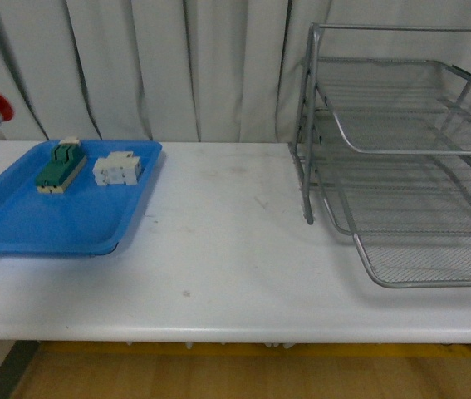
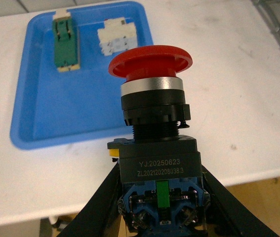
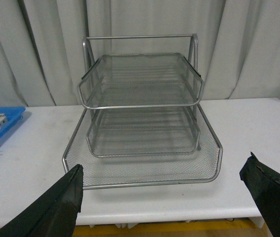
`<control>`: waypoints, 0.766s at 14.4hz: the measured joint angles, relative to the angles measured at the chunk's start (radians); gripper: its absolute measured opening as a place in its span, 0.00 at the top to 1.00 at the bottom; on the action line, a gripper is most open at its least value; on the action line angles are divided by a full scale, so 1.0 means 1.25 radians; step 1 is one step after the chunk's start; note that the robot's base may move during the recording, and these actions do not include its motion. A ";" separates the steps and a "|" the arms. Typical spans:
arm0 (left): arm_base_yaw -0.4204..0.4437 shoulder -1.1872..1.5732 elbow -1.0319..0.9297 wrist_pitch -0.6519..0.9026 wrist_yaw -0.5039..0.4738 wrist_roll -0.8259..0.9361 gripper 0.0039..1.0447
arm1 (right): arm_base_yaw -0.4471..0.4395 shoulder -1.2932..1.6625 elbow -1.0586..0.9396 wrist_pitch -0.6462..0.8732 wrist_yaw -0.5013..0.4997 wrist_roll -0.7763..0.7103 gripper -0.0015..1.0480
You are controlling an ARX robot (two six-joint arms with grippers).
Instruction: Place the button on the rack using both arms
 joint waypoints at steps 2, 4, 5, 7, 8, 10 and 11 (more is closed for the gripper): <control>0.038 -0.100 -0.123 -0.008 0.013 0.001 0.65 | 0.000 0.000 0.000 0.000 0.000 0.000 0.06; 0.083 -0.094 -0.153 -0.003 0.030 -0.009 0.65 | 0.000 0.000 0.000 0.000 0.000 0.000 0.06; 0.087 -0.094 -0.153 0.010 0.036 -0.015 0.65 | 0.000 0.000 0.000 0.000 0.000 0.000 0.06; 0.079 -0.091 -0.153 0.016 0.036 -0.017 0.65 | 0.000 0.000 0.000 0.000 0.000 0.000 0.06; 0.071 -0.084 -0.153 0.025 0.036 -0.019 0.65 | 0.000 0.000 0.000 0.000 0.000 0.000 0.06; 0.059 -0.070 -0.153 0.036 0.033 -0.021 0.65 | 0.000 0.000 0.000 -0.001 0.000 0.000 0.06; 0.055 -0.065 -0.153 0.045 0.026 -0.021 0.65 | 0.000 0.000 0.000 0.000 0.000 0.000 0.06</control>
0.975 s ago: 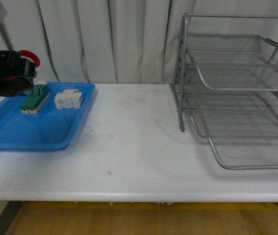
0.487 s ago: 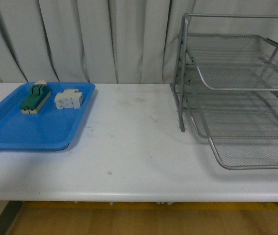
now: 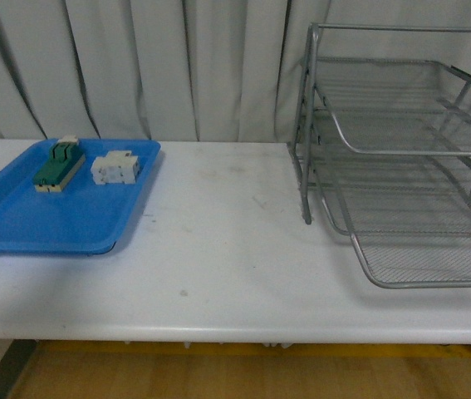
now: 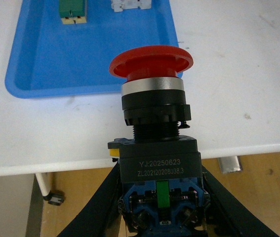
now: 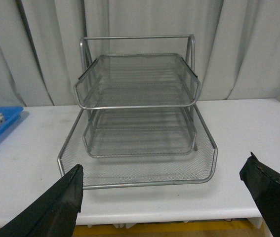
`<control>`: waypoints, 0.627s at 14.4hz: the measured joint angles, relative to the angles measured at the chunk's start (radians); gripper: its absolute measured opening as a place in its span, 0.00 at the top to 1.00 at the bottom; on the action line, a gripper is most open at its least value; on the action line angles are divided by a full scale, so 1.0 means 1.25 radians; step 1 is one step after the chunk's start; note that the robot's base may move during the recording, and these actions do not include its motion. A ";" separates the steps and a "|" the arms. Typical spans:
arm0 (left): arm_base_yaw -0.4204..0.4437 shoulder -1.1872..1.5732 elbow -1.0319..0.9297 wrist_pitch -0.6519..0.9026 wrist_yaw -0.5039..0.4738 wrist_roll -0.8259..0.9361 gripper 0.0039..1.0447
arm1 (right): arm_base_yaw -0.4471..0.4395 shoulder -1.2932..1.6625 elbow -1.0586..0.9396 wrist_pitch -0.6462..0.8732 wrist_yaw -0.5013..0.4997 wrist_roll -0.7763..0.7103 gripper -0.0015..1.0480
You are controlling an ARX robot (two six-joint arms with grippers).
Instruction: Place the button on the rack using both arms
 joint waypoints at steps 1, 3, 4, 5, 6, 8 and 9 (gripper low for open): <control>-0.005 0.004 -0.001 0.005 -0.004 0.000 0.65 | 0.000 0.000 0.000 -0.001 0.000 0.000 0.06; -0.010 0.004 -0.003 0.003 -0.005 0.000 0.65 | 0.000 0.000 0.000 -0.001 0.000 0.000 0.06; -0.012 0.003 -0.003 0.002 -0.005 0.000 0.65 | 0.000 0.000 0.000 0.000 0.000 0.000 0.06; -0.014 0.002 -0.003 0.000 -0.005 0.000 0.65 | 0.000 0.000 0.000 0.000 0.000 0.000 0.06; -0.015 0.001 -0.003 0.000 -0.012 0.000 0.65 | 0.000 0.000 0.000 -0.001 0.000 0.000 0.06; -0.025 -0.002 -0.004 0.001 -0.016 0.000 0.65 | 0.000 0.000 0.000 -0.001 0.000 0.000 0.06; -0.031 0.005 0.000 0.001 -0.021 -0.002 0.65 | 0.000 0.000 0.000 0.002 0.002 0.000 0.06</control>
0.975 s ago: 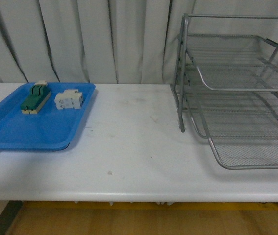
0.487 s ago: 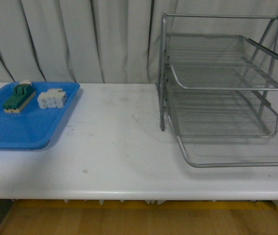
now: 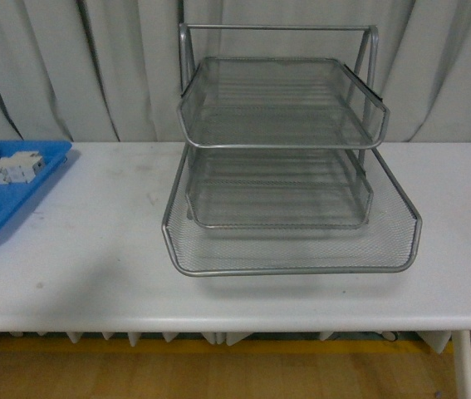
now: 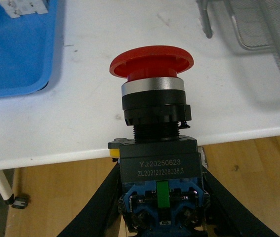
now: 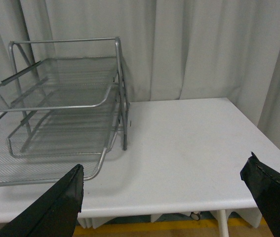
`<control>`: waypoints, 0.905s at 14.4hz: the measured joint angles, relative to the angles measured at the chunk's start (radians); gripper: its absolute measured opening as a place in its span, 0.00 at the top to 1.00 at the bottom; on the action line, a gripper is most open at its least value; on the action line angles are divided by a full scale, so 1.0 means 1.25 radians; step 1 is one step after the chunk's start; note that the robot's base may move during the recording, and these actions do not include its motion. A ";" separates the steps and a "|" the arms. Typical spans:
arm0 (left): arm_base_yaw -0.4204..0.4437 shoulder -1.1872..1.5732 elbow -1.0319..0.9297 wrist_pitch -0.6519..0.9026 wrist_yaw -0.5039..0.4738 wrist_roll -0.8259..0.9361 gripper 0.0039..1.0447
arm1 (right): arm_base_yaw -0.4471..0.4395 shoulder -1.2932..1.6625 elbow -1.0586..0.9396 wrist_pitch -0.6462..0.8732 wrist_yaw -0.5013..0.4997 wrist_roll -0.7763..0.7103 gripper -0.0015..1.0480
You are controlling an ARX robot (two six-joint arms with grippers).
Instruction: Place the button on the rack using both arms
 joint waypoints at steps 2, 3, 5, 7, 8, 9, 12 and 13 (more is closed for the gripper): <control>-0.027 0.052 0.059 0.005 0.005 -0.025 0.65 | 0.000 0.000 0.000 0.000 0.001 0.000 0.06; -0.035 0.079 0.086 0.006 -0.005 -0.038 0.65 | 0.000 0.000 0.000 -0.002 0.001 0.000 0.06; -0.080 0.153 0.176 0.008 -0.020 -0.062 0.65 | 0.000 0.000 0.000 -0.002 0.001 0.000 0.06; -0.167 0.245 0.289 0.003 -0.037 -0.076 0.65 | 0.000 0.000 0.000 -0.002 0.000 0.000 0.06; -0.198 0.277 0.325 -0.002 -0.044 -0.077 0.65 | 0.000 0.000 0.000 -0.002 0.000 0.000 0.06; -0.236 0.318 0.366 -0.010 -0.049 -0.077 0.65 | 0.000 0.000 0.000 -0.002 0.000 0.000 0.06; -0.343 0.445 0.457 -0.036 -0.056 -0.076 0.66 | 0.000 0.000 0.000 -0.002 0.000 0.000 0.06; -0.367 0.474 0.474 -0.046 -0.049 -0.076 0.66 | 0.000 0.000 0.000 -0.002 0.000 0.000 0.06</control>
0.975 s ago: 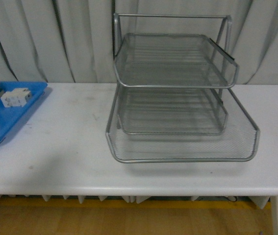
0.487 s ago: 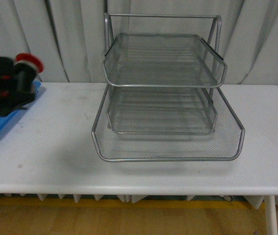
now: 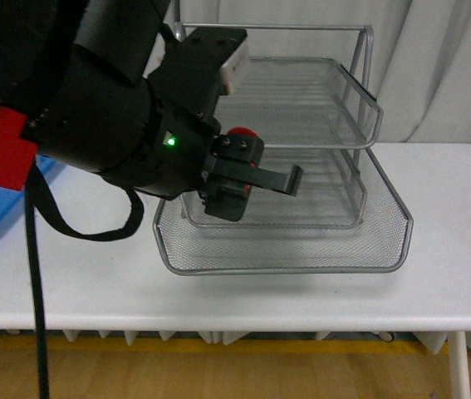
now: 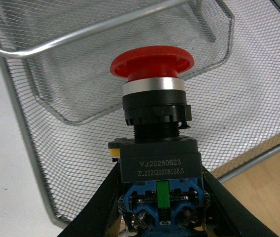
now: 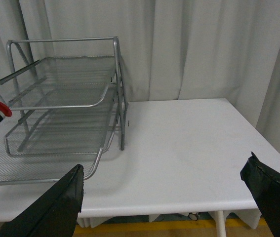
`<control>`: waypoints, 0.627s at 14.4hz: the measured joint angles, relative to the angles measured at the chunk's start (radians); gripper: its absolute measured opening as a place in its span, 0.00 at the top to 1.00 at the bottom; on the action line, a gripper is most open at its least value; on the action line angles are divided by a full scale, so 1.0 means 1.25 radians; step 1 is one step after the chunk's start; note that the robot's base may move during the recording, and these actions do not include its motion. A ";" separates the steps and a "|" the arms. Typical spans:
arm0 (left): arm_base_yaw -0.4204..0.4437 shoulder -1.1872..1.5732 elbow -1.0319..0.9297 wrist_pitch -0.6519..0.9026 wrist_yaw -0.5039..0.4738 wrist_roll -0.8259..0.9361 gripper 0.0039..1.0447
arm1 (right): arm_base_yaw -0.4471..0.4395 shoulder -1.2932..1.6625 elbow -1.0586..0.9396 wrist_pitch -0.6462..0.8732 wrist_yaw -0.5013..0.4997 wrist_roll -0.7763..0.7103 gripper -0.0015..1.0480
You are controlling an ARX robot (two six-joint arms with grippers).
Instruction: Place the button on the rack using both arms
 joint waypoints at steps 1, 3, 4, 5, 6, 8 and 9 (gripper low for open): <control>-0.013 0.016 0.013 -0.004 0.002 0.000 0.66 | 0.000 0.000 0.000 0.000 0.000 0.000 0.06; -0.027 0.064 0.060 -0.024 -0.001 0.000 0.66 | 0.000 0.000 0.000 0.000 0.000 0.000 0.06; -0.031 0.088 0.081 -0.034 -0.007 0.002 0.66 | 0.000 0.000 0.000 0.000 0.000 0.000 0.06; -0.035 0.117 0.107 -0.054 -0.018 0.013 0.66 | 0.000 0.000 0.000 0.000 0.000 0.000 0.06; -0.036 0.154 0.141 -0.076 -0.024 0.020 0.66 | 0.000 0.000 0.000 0.000 0.000 0.000 0.06; -0.040 0.215 0.225 -0.114 -0.036 0.022 0.66 | 0.000 0.000 0.000 0.000 0.000 0.000 0.06; -0.042 0.239 0.264 -0.133 -0.038 0.022 0.66 | 0.000 0.000 0.000 0.000 0.000 0.000 0.06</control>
